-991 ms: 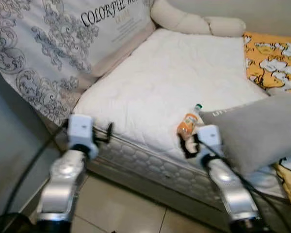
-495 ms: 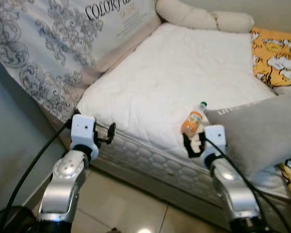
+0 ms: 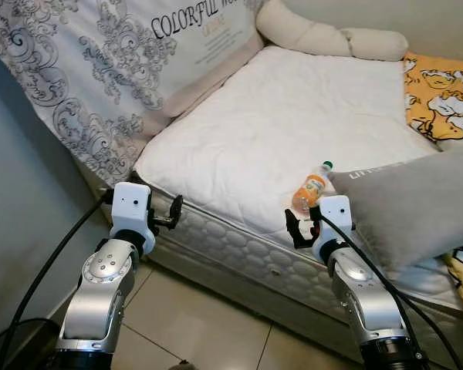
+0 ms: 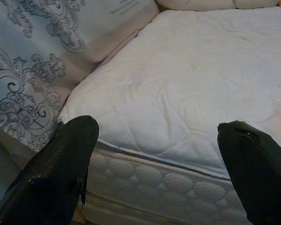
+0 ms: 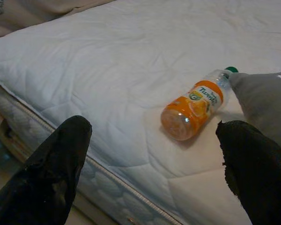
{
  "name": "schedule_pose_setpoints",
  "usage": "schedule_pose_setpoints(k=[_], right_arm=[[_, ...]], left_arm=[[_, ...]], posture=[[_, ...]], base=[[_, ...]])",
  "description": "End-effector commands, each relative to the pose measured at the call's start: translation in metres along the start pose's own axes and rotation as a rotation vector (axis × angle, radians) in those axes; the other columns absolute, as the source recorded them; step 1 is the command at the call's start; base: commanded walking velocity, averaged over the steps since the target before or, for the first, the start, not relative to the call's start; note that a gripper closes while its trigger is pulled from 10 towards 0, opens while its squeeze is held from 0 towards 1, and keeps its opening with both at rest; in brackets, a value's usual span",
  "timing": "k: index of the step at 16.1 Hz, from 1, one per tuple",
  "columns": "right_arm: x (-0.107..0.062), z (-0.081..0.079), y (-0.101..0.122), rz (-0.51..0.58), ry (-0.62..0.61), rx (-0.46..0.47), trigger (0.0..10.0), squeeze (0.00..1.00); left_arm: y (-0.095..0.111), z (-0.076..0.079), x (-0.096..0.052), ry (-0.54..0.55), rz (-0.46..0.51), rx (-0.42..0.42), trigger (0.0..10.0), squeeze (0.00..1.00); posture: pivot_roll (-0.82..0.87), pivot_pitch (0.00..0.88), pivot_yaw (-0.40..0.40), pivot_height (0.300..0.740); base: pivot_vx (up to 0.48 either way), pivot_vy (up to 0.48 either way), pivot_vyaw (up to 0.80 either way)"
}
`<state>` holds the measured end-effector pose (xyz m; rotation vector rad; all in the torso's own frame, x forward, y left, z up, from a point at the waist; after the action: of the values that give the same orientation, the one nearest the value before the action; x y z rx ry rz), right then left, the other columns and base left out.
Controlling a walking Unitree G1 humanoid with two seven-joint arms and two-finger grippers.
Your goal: Clean up the room
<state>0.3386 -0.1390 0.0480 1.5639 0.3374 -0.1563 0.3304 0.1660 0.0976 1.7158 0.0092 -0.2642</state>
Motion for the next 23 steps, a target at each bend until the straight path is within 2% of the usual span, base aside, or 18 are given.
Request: schedule_pose_setpoints(k=[1,12,14,17,23], right_arm=[[0.002,0.002,0.005,0.013,-0.009,-0.011,10.0,0.00],[0.004,-0.003,0.007,0.018,0.012,-0.043,10.0,0.00],[0.005,-0.007,0.008,0.020,0.032,-0.070,10.0,0.00],[0.006,-0.011,0.007,0.022,0.044,-0.063,10.0,0.00],[0.005,-0.012,0.006,0.023,0.049,-0.052,10.0,0.00]], left_arm=[[0.003,0.001,0.000,-0.008,0.004,0.005,10.0,0.00],[0.003,0.002,0.001,-0.007,0.005,-0.002,10.0,0.00],[0.003,0.002,0.002,-0.008,0.008,-0.001,10.0,0.00],[0.004,0.001,0.002,-0.009,0.010,0.001,10.0,0.00],[0.004,0.002,0.002,-0.015,0.008,0.002,10.0,0.00]], posture=[[0.05,0.000,0.035,0.740],[0.05,0.000,0.023,0.740],[0.05,0.000,0.023,0.740],[0.06,0.000,0.024,0.740],[0.05,0.000,0.027,0.740]], base=[[0.277,0.000,0.00],[0.293,0.000,0.00],[0.294,0.000,0.00],[0.296,0.000,0.68],[0.295,0.000,0.00]])
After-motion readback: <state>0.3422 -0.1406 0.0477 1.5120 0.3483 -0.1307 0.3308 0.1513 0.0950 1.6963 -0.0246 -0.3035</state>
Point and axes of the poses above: a point about 5 cm out from each wrist's last joint towards the gripper, its own x axis pointing out of the wrist towards the gripper, its own y axis along the axis of the wrist's last joint, z = x × y, the point moved 6 cm from there along x, pointing out of the wrist towards the gripper, and after that the axes turned 4 degrees about x, right-handed, at the moved point
